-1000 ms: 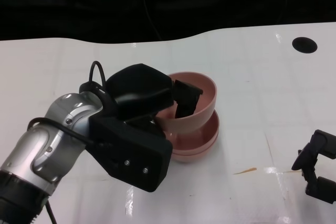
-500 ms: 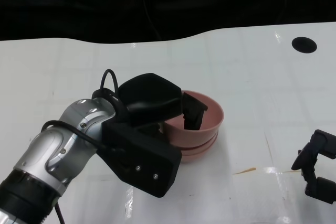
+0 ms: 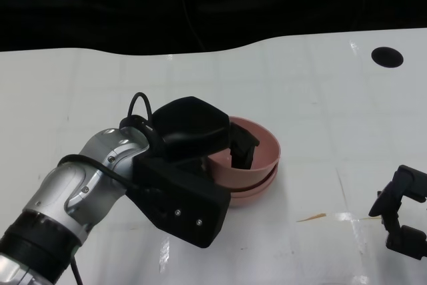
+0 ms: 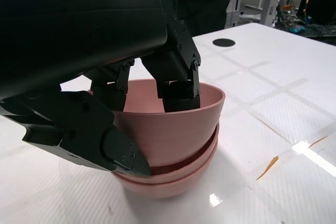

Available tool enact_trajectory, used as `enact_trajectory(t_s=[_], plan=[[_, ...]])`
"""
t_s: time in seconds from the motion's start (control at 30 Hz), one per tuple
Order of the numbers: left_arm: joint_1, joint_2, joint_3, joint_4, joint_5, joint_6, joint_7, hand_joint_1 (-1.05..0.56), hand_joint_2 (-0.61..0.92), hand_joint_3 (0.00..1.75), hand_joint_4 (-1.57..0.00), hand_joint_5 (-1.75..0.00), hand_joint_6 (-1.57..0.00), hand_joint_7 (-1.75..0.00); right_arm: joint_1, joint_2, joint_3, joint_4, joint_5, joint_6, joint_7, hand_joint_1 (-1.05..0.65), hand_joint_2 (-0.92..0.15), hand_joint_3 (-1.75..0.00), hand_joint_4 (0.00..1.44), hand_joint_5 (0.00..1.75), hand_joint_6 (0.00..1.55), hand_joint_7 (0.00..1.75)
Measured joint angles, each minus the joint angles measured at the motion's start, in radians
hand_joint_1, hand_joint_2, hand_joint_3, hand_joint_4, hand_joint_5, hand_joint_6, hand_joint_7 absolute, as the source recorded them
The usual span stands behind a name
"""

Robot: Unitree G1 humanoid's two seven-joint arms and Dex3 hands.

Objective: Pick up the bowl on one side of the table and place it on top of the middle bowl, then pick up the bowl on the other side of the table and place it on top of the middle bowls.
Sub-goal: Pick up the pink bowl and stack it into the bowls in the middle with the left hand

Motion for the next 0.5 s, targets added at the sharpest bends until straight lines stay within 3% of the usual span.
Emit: enact_trajectory(t_s=[0.23,0.3,0.5], plan=[[-0.006,-0.014,-0.002,0.051,0.020,-0.026,0.063,-0.06,0.92,0.06,-0.69,-1.75,-0.68,-1.42,0.000,0.000,0.000,0.000,0.000,0.000,0.000,-0.09,-0.58,-1.09,0.84,1.72,0.79,1.53],[-0.008,-0.017,-0.003,0.071,0.032,-0.044,0.094,-0.06,0.92,0.07,-0.69,-1.75,-0.72,-1.31,0.000,0.000,0.001,0.000,0.000,0.000,0.000,-0.10,-0.59,-1.09,0.84,1.72,0.78,1.53],[-0.014,-0.019,-0.010,0.119,0.059,-0.069,0.159,-0.08,0.92,0.08,-0.68,-1.75,-0.73,-1.30,0.002,0.000,0.005,0.000,0.000,0.000,0.000,-0.10,-0.59,-1.08,0.84,1.72,0.79,1.53]])
